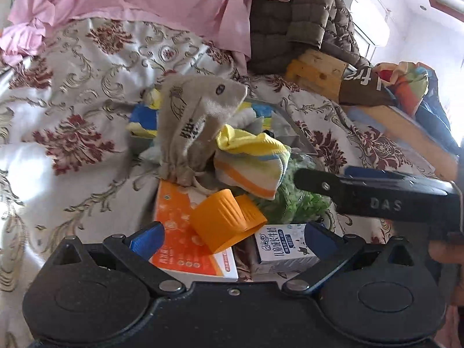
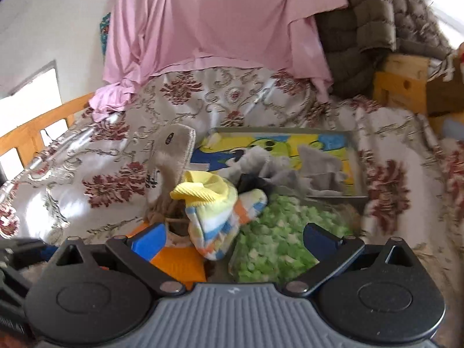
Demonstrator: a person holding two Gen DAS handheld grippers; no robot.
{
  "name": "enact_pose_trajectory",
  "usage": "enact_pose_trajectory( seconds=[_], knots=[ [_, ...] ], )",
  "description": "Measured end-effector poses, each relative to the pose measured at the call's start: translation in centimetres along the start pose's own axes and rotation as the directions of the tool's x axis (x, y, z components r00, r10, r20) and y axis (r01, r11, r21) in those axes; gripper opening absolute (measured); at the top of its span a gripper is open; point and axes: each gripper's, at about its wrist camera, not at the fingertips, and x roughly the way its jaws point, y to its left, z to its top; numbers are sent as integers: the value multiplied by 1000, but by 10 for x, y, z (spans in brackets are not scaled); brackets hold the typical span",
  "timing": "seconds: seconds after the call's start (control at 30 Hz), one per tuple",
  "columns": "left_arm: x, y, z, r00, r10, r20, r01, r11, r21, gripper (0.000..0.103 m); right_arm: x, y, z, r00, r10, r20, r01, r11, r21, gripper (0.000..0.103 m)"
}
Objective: Organize soft objects
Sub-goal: 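Grasp the orange silicone piece with the left tool while the right tool grasps the yellow striped towel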
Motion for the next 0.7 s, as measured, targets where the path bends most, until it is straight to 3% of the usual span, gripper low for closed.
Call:
enact_pose_trajectory(
  seconds=[0.1, 0.27, 0.47, 0.7],
  knots=[
    [10, 0, -1, 1000, -17, -13, 17, 1000, -2, 102, 14, -8, 5, 999, 47, -2, -47, 999, 25, 100],
    [23, -3, 1, 999, -26, -21, 27, 999, 22, 102, 36, -14, 10, 998, 53, -14, -53, 998, 24, 93],
    [24, 5, 2, 1000, -21, 7, 22, 999, -34, 95, 50, -13, 11, 996, 85, -18, -85, 996, 18, 83],
    [32, 14, 2, 1000, -17, 3, 17, 997, -69, 79, 56, -6, 12, 997, 80, -10, -80, 997, -4, 58]
  ],
)
